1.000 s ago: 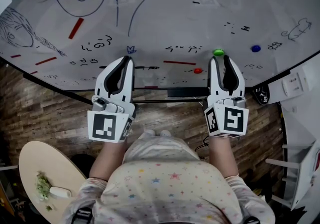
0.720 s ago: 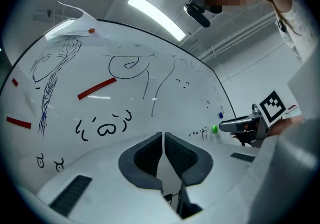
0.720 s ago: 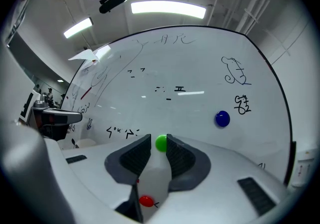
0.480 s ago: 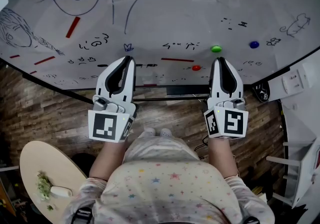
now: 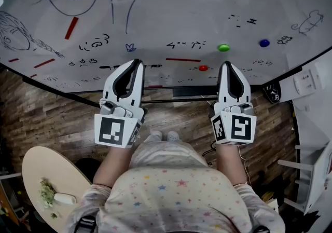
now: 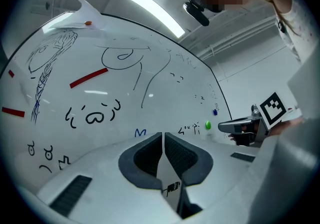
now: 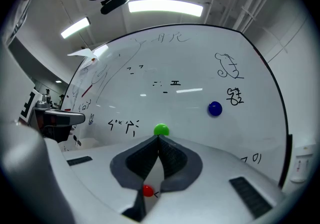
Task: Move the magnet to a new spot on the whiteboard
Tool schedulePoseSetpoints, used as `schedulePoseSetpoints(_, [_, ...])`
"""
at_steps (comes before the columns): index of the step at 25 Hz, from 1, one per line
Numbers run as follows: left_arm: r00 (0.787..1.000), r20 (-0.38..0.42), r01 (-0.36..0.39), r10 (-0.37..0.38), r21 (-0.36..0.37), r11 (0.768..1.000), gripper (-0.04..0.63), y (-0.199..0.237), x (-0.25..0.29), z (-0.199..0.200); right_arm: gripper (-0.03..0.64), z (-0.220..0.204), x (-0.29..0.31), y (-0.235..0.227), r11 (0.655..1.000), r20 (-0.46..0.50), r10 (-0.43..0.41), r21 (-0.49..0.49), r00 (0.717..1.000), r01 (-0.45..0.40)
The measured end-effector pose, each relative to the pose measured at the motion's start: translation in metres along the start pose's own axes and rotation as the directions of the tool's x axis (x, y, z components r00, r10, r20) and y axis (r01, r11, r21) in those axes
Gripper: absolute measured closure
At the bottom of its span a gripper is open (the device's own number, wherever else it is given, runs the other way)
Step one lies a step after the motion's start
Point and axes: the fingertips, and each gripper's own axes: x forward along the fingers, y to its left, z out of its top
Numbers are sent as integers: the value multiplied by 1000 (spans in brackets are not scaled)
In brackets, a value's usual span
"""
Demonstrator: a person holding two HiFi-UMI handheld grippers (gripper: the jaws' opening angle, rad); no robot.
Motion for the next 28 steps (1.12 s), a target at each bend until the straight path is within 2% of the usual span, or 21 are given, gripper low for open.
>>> schedulePoseSetpoints(4, [1000, -3, 6, -6, -6, 1000, 569, -2, 1, -2, 615, -1, -1, 1, 1000, -4, 2, -10, 1000, -2])
schedulePoseSetpoints(8, [998, 44, 37, -37, 9, 999, 569, -6, 3, 4, 615, 1, 0, 1, 1000, 2, 4, -10, 1000, -4])
schedulePoseSetpoints(12, [1000, 15, 26, -26, 12, 1000, 569, -5, 2, -2, 615, 1, 0, 1, 1000, -1, 6, -11, 1000, -6])
schedulePoseSetpoints(19, [1000, 8, 16, -16, 6, 1000, 569, -4, 1, -2, 615, 1, -1, 3, 1000, 0, 12, -14, 1000, -12])
schedulePoseSetpoints(28, [999, 38, 11, -11, 1, 1000, 569, -7, 1, 10, 615, 3, -4, 3, 1000, 5, 16, -11, 1000, -16])
